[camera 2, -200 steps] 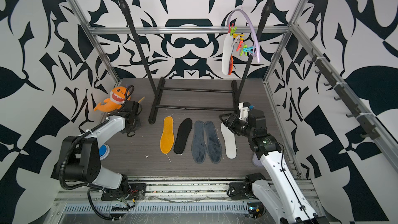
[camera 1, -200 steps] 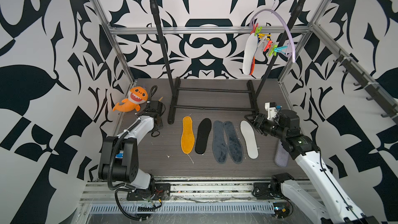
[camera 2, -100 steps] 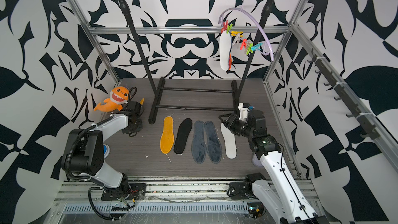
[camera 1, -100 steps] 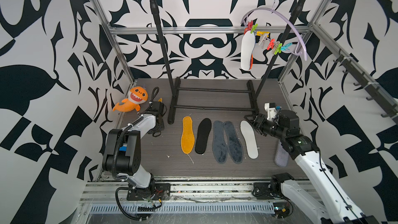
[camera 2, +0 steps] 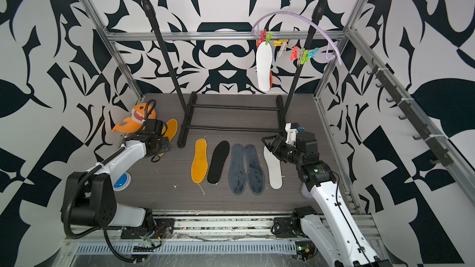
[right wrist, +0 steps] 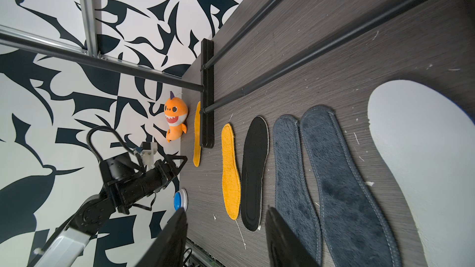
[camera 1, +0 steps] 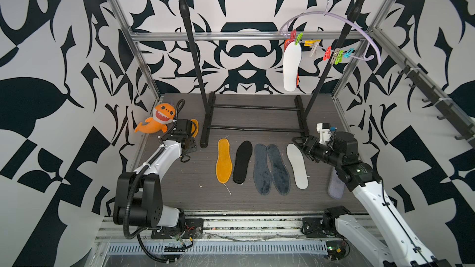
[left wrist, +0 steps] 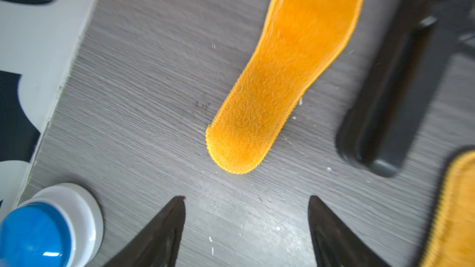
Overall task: Take the shoe insoles off the hanger
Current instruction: Place the insole at the center of the board.
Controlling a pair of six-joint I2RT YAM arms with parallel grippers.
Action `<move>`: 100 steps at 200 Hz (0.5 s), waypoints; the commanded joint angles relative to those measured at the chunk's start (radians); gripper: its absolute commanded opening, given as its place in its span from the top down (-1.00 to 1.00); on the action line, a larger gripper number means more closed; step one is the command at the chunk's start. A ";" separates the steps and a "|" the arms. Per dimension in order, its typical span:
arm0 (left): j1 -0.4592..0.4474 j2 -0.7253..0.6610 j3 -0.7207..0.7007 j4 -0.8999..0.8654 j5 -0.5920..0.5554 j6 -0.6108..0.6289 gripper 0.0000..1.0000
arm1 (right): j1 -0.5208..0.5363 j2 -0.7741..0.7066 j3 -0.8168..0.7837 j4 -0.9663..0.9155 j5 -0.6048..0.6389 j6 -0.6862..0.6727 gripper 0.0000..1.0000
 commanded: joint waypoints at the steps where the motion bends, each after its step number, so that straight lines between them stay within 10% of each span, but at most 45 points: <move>1: -0.001 -0.141 -0.025 0.010 0.040 -0.022 -0.66 | 0.004 -0.013 0.064 -0.041 0.054 -0.057 -0.17; 100: -0.032 -0.510 -0.030 0.314 0.281 0.051 -1.00 | -0.003 0.116 0.308 -0.432 0.389 -0.161 -0.21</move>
